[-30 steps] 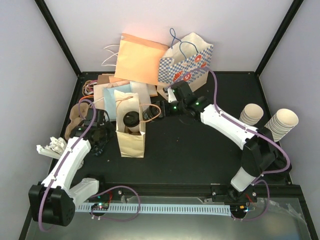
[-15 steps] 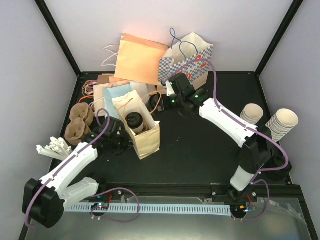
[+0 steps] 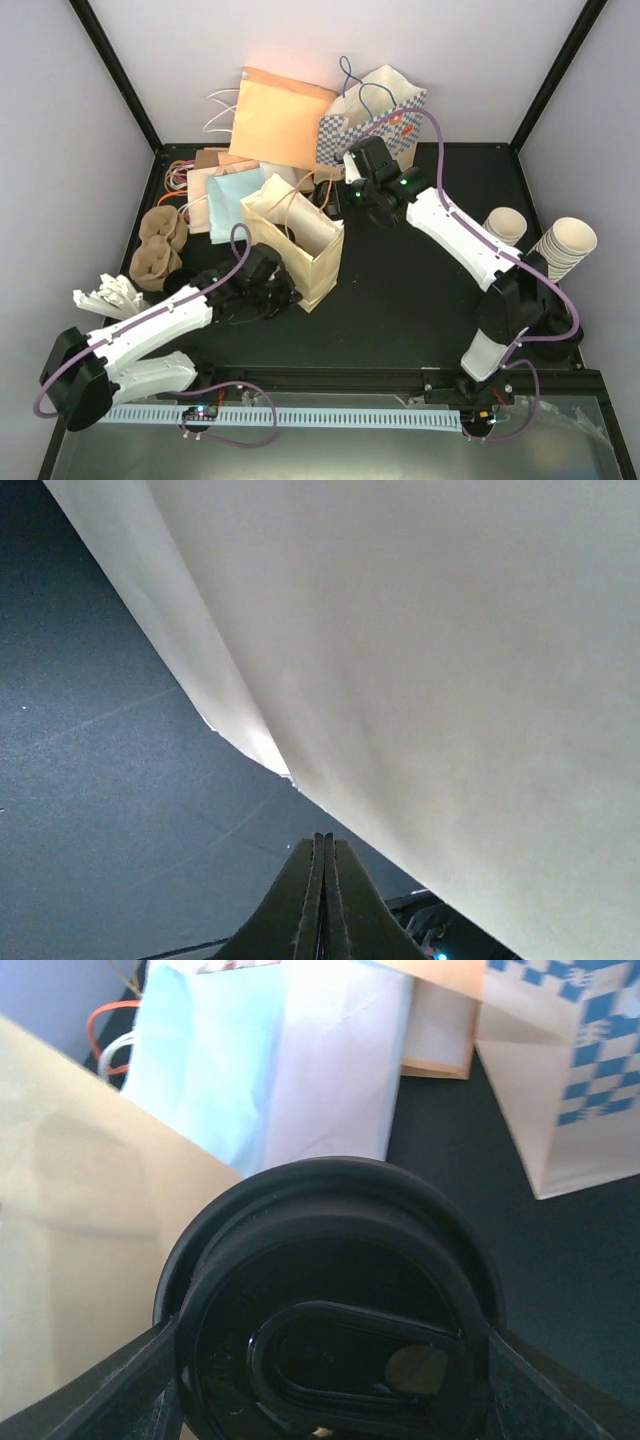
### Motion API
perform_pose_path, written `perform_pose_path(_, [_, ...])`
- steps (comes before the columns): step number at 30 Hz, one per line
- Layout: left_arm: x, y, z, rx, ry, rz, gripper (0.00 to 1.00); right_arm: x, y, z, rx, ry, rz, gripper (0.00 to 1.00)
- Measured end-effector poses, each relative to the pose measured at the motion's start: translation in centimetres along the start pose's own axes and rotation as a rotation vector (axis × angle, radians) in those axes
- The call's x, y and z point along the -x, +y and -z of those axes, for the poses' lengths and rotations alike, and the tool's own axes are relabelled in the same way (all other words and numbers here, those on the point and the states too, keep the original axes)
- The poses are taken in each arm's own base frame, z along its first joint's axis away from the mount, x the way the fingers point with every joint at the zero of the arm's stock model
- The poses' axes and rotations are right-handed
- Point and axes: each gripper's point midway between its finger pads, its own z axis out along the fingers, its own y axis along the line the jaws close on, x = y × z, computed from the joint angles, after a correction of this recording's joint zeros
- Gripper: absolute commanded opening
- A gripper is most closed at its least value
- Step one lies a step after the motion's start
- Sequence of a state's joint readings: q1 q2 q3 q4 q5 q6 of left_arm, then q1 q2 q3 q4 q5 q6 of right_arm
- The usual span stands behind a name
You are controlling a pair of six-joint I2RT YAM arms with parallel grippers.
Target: Pack the takeout coffee
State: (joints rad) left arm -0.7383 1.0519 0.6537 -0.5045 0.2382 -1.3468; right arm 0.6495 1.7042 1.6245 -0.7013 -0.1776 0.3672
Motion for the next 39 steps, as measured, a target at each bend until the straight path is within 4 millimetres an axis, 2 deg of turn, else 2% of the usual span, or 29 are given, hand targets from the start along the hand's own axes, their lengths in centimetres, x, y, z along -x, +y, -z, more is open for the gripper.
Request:
perform_pose_path(3, [0.1, -0.6, 0.3, 0.023, -0.031, -0.024, 0.02, 0.1, -1.5, 0.2, -0.038, 0.003, -0.001, 0.72])
perform_pose_path(7, [1.6, -2.4, 2.9, 0.014, -0.138, -0.063, 0.01, 0.0, -3.3, 0.7, -0.096, 0.019, -0.006, 0.72])
perform_pose_path(9, [2.4, -3.0, 4.8, 0.014, -0.202, -0.099, 0.02, 0.2, -4.2, 1.4, -0.133, 0.012, -0.003, 0.72])
perform_pose_path(13, [4.0, -4.2, 9.0, 0.029, -0.334, -0.223, 0.02, 1.1, -6.4, 3.9, -0.229, -0.023, -0.006, 0.72])
perform_pose_path(17, [5.7, -5.5, 15.0, 0.029, -0.499, -0.345, 0.02, 1.7, -7.6, 7.3, -0.311, -0.073, -0.005, 0.72])
perform_pose_path(20, [7.6, -6.9, 20.4, 0.026, -0.651, -0.406, 0.04, 2.3, -7.0, 10.0, -0.323, -0.116, 0.012, 0.71])
perform_pose_path(23, [9.8, -7.6, 25.4, 0.067, -0.802, -0.454, 0.11, 3.1, -5.4, 12.4, -0.315, -0.166, 0.058, 0.69])
perform_pose_path(26, [12.5, -7.1, 28.0, 0.166, -0.894, -0.482, 0.27, 3.8, -2.5, 14.9, -0.274, -0.214, 0.135, 0.69])
perform_pose_path(28, [14.2, -6.7, 28.0, 0.229, -0.894, -0.514, 0.41, 4.2, -0.2, 16.6, -0.234, -0.246, 0.187, 0.69])
perform_pose_path(30, [15.7, -6.6, 26.9, 0.256, -0.843, -0.566, 0.56, 4.6, 2.2, 18.1, -0.188, -0.277, 0.239, 0.69])
perform_pose_path(32, [16.6, -7.3, 25.3, 0.240, -0.771, -0.640, 0.65, 4.7, 4.4, 19.3, -0.144, -0.294, 0.287, 0.70])
perform_pose_path(35, [17.0, -8.9, 22.0, 0.174, -0.633, -0.789, 0.69, 4.2, 7.5, 20.2, -0.075, -0.293, 0.356, 0.70])
perform_pose_path(39, [16.8, -10.3, 19.0, 0.120, -0.505, -0.956, 0.72, 2.7, 9.8, 19.1, -0.030, -0.235, 0.419, 0.70])
